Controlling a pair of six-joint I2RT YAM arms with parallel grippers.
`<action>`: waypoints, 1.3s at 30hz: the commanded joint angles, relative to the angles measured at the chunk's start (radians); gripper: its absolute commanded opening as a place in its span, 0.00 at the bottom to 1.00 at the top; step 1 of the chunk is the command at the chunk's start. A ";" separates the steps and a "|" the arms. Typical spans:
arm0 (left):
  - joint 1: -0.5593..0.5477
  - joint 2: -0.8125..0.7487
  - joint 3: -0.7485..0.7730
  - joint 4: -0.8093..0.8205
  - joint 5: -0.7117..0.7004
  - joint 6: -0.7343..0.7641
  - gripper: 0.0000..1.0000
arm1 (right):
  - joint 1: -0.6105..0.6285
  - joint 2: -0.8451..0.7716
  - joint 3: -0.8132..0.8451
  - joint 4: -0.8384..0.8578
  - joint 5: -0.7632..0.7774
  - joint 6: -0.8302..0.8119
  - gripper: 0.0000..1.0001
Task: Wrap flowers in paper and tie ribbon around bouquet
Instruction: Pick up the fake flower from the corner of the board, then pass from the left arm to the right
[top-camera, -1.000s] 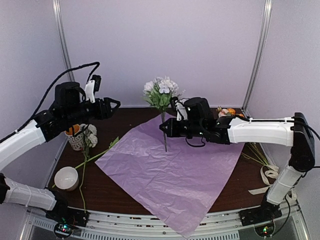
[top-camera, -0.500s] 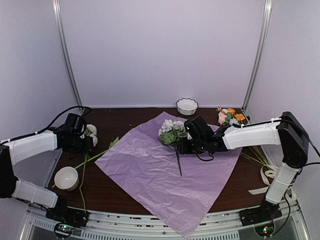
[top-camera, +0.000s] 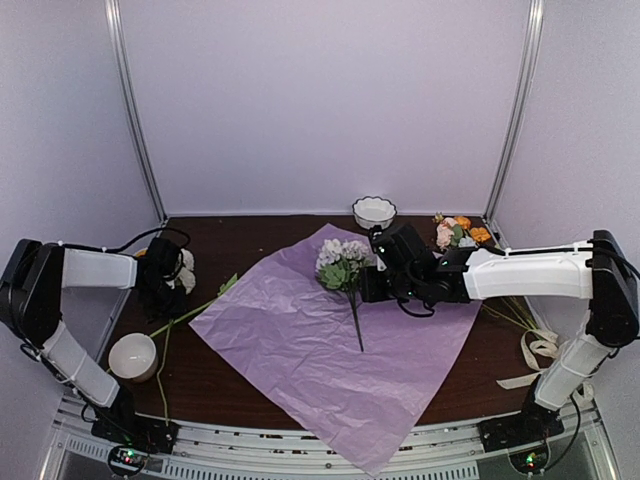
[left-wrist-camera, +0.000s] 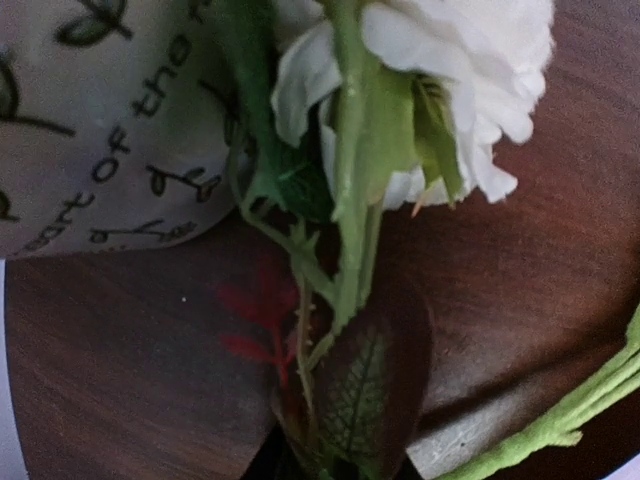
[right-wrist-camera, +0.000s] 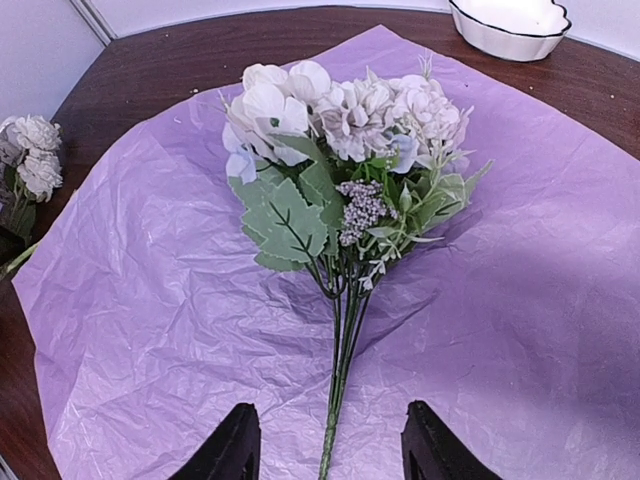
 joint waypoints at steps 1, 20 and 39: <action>0.008 -0.030 0.043 0.033 -0.007 0.005 0.09 | 0.005 -0.044 0.013 -0.024 0.024 -0.034 0.49; -0.152 -0.789 -0.005 0.354 0.256 0.124 0.00 | 0.062 -0.234 -0.091 0.331 -0.264 -0.231 0.50; -0.629 -0.404 0.198 1.022 0.612 -0.126 0.00 | 0.226 0.004 0.188 0.587 -0.518 -0.164 0.80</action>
